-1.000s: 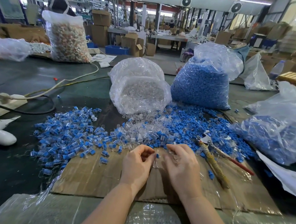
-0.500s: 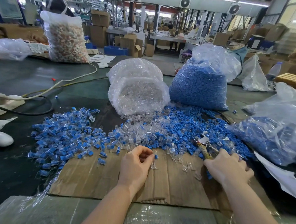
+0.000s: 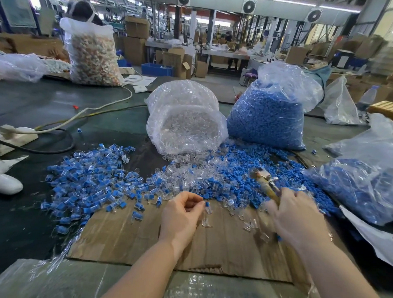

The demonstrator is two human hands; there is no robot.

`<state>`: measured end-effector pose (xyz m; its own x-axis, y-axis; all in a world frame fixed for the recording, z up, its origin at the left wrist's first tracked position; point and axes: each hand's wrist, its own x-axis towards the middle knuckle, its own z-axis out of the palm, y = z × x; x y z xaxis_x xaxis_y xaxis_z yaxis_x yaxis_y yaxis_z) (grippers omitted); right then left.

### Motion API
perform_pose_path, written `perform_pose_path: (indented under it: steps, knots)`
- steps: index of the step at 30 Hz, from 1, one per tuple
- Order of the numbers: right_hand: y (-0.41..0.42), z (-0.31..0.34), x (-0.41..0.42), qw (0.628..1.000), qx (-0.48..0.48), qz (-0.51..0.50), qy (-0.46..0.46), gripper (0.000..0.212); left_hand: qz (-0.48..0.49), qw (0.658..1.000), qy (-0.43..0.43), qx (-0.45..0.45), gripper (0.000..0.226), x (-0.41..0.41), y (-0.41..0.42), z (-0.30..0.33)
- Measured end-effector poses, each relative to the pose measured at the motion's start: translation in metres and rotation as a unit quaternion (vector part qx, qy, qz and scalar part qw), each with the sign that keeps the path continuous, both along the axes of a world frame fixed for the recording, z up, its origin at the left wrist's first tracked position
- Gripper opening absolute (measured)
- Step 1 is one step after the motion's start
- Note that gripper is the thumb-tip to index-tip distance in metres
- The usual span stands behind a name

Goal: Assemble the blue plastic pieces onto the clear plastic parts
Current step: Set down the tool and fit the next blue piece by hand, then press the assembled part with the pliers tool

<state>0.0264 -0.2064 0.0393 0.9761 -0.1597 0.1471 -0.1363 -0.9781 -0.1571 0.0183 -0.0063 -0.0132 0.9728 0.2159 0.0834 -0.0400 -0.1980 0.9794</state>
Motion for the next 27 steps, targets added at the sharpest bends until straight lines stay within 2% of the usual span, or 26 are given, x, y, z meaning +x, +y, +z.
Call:
perform_pose_path:
  steps: [2,5,11,15,23,27]
  knots:
    - [0.015,0.01,-0.006,0.992,0.088,0.087,0.035,0.024,0.015,0.996,0.026,-0.081,0.011,0.003,0.0,0.005]
    - [0.038,0.02,-0.014,0.953,0.233,0.153,0.118,0.026,0.044,0.986,0.041,-0.158,0.009,0.009,0.002,0.014]
    - [0.057,0.018,-0.025,0.871,0.41,0.132,0.234,0.016,0.062,0.974,0.066,-0.207,0.005,0.017,0.007,0.025]
    - [0.058,0.02,-0.028,0.846,0.438,0.127,0.278,0.004,0.079,0.975,0.081,-0.192,0.004,0.02,0.013,0.023]
    - [0.06,0.021,-0.027,0.851,0.409,0.141,0.297,0.024,0.093,0.975,0.091,-0.178,0.004,0.019,0.014,0.024]
    - [0.06,0.022,-0.028,0.842,0.423,0.147,0.301,0.022,0.096,0.973,0.095,-0.189,0.005,0.019,0.014,0.024]
